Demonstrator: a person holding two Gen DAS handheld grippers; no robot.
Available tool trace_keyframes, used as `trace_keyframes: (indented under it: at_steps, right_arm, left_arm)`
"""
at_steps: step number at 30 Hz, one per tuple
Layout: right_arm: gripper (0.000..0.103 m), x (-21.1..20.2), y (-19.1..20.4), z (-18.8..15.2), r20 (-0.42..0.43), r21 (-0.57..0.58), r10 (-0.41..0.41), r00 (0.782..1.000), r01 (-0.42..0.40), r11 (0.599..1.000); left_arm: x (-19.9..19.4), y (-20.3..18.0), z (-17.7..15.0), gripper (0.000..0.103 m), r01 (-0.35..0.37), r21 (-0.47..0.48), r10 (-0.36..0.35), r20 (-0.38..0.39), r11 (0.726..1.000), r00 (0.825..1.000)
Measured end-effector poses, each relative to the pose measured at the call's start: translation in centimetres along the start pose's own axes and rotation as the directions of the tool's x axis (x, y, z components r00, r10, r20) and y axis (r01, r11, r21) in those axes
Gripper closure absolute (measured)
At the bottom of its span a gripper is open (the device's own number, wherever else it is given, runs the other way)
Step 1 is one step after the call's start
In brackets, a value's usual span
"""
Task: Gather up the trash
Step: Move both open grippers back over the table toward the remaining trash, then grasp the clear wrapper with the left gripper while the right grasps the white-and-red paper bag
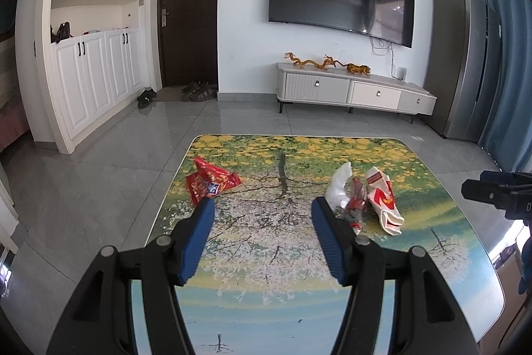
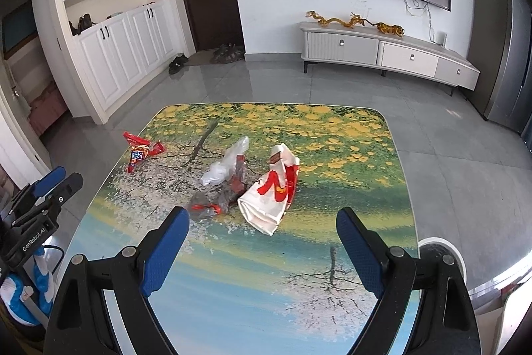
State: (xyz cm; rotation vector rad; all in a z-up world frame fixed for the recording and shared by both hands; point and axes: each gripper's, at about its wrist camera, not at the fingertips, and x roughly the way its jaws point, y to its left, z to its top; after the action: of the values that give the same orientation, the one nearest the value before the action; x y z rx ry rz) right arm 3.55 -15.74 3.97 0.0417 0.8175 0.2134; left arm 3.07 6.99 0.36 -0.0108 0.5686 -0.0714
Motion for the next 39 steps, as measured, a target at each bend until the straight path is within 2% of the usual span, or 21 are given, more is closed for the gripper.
trace_keyframes:
  at_steps: [13, 27, 35, 39]
  right_arm:
    - [0.013, 2.1, 1.0, -0.1, -0.037, -0.007, 0.010, 0.999, -0.010, 1.000]
    - [0.013, 3.0, 0.6, -0.6, -0.056, 0.004, 0.023, 0.998, -0.023, 1.000]
    - [0.013, 3.2, 0.0, -0.8, -0.058, 0.015, 0.033, 0.998, -0.032, 0.999]
    - [0.013, 3.5, -0.6, -1.0, -0.063, 0.022, 0.040, 0.997, -0.039, 0.999]
  left_arm:
    - [1.0, 1.7, -0.6, 0.044, -0.015, -0.029, 0.015, -0.021, 0.999, 1.000]
    - [1.2, 3.0, -0.8, 0.044, -0.074, -0.073, 0.072, -0.029, 0.995, 0.997]
    - [1.6, 2.5, -0.9, 0.044, -0.076, -0.062, 0.074, -0.038, 0.995, 0.997]
    - [2.2, 2.2, -1.1, 0.044, -0.054, -0.059, 0.050, -0.059, 0.997, 0.997]
